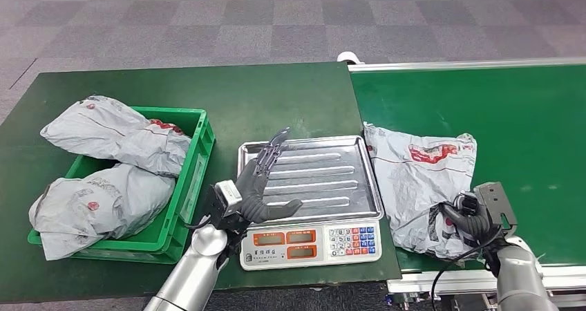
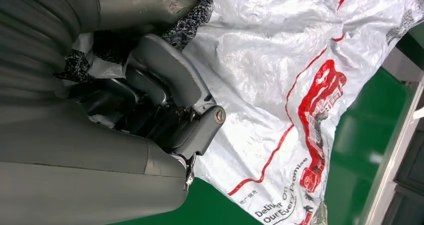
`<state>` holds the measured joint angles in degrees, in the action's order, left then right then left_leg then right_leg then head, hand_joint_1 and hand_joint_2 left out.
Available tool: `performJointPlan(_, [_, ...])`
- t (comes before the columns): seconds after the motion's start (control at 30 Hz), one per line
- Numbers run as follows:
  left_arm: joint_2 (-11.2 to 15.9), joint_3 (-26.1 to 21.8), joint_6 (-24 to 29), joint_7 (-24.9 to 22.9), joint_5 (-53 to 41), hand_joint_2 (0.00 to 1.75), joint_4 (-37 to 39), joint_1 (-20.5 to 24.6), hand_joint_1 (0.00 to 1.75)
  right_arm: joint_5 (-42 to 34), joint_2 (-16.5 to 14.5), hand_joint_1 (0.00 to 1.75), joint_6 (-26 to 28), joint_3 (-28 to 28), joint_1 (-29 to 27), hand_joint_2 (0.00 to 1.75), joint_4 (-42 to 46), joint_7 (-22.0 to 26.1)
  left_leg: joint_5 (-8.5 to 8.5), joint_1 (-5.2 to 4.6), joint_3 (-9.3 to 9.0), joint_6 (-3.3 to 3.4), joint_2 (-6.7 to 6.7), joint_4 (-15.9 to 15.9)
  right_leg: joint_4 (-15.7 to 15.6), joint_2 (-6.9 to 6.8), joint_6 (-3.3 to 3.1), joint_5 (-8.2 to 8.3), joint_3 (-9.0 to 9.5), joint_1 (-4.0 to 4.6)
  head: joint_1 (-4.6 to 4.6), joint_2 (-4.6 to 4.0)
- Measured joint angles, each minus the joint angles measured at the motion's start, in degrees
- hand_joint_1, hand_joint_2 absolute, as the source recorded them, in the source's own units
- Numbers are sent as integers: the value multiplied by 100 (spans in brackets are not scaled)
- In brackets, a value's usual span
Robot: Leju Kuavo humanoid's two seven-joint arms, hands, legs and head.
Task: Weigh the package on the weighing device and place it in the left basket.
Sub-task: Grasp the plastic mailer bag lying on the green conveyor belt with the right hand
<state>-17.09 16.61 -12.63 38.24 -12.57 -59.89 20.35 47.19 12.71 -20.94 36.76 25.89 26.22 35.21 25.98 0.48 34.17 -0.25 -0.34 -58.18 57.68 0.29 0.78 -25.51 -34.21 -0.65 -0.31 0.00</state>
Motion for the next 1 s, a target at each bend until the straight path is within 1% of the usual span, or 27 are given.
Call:
performJointPlan(0.13, [-13, 0, 0, 1, 0, 175, 61, 27, 0, -34, -32, 175, 0, 17, -69, 175, 76, 14, 0, -1, 5, 0, 0, 0, 0, 1, 0, 0, -5, -1, 0, 0])
performJointPlan(0.23, [-19, 0, 0, 5, 0, 175, 94, 46, 0, -212, -51, 175, -5, 23, -114, 175, 150, 129, 0, -1, 7, 0, 0, 0, 0, 2, 0, 0, -8, -1, 0, 0])
performJointPlan(0.4, [-44, 0, 4, 60, 0, 175, 198, 132, 0, -884, -168, 175, -15, -52, -295, 175, 505, 408, 0, -1, 13, 0, 1, 0, 0, 3, 0, 0, -13, 0, 0, 0])
performJointPlan(0.53, [-61, 0, 40, 86, 22, 175, 288, 220, 0, -1402, -279, 175, -15, -305, -496, 175, 993, 489, 0, -1, 17, 0, 1, 0, 1, 5, 0, 0, -18, -1, 0, 0])
performJointPlan(0.63, [-65, 0, 66, 88, 64, 175, 343, 268, 0, -1925, -369, 175, -15, -626, -736, 175, 1696, 493, 0, -1, 19, 0, 1, 0, 1, 5, 0, 0, -20, -1, 1, 0])
performJointPlan(0.7, [-67, 0, 85, 86, 74, 175, 362, 282, 0, -2054, -462, 175, -15, -832, -918, 175, 2326, 495, 0, -1, 19, -1, 5, 0, 1, 9, 0, 0, -22, -1, 0, 0])
performJointPlan(0.9, [-71, -1, 223, 107, 218, 175, 314, 281, 0, -1799, -923, 175, -20, -1096, -1305, 175, 4437, 505, 0, 0, 22, -2, 9, 1, 2, 15, 0, 0, -27, 0, 0, 0])
performJointPlan(1.0, [-70, -13, 438, 157, 449, 175, 37, 208, 0, -1711, -1151, 175, -22, -1227, -1413, 175, 5453, 507, -1, 0, 22, -3, 11, 2, 3, 17, -1, 0, -28, 1, 0, 0])
